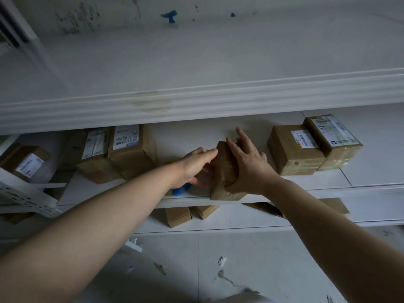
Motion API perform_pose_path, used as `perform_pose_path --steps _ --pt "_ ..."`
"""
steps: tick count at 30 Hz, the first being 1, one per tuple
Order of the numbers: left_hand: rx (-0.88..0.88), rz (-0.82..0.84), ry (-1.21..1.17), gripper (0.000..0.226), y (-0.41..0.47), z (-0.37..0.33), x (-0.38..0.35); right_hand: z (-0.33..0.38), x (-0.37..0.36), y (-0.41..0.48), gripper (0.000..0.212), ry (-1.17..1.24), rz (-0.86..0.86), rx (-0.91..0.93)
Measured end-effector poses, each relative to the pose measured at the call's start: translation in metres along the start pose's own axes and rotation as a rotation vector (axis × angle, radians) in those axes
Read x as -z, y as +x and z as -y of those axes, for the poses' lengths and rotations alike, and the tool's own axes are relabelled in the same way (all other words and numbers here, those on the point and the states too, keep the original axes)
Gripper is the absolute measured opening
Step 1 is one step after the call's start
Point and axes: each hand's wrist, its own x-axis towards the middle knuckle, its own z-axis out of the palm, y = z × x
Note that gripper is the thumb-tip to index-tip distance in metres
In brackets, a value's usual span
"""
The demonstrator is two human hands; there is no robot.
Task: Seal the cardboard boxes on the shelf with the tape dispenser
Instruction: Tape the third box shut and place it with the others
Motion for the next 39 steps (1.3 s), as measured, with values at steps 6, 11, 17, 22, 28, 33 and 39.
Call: perform_pose_path --steps 6,11,17,22,28,33,39 --pt "0.081 -0.019 0.017 0.049 -0.001 0.021 -0.016 -0.002 -0.017 -0.003 0.147 0.578 0.011 -0.114" --pt "0.146 -0.093 0.031 0.059 0.001 0.004 -0.021 -0.025 -0.02 0.0 0.11 1.31 0.203 -0.307" --pt "0.094 -0.18 0.142 0.044 0.008 0.004 -0.03 -0.026 -0.031 0.004 0.054 1.192 0.104 -0.416" --pt "0.121 -0.205 0.111 0.046 0.001 0.005 -0.027 -0.049 -0.024 0.001 0.044 1.405 0.218 -0.417" --pt "0.191 -0.197 -0.165 0.038 -0.009 0.015 -0.007 -0.028 -0.04 -0.013 0.078 1.138 0.457 -0.569" --pt "0.21 -0.4 -0.188 0.045 -0.006 0.032 -0.007 -0.026 -0.032 0.001 0.074 1.086 0.076 -0.613" --pt "0.259 -0.227 -0.212 0.061 -0.006 0.035 -0.021 -0.049 -0.033 0.0 0.025 0.972 -0.043 -0.585"
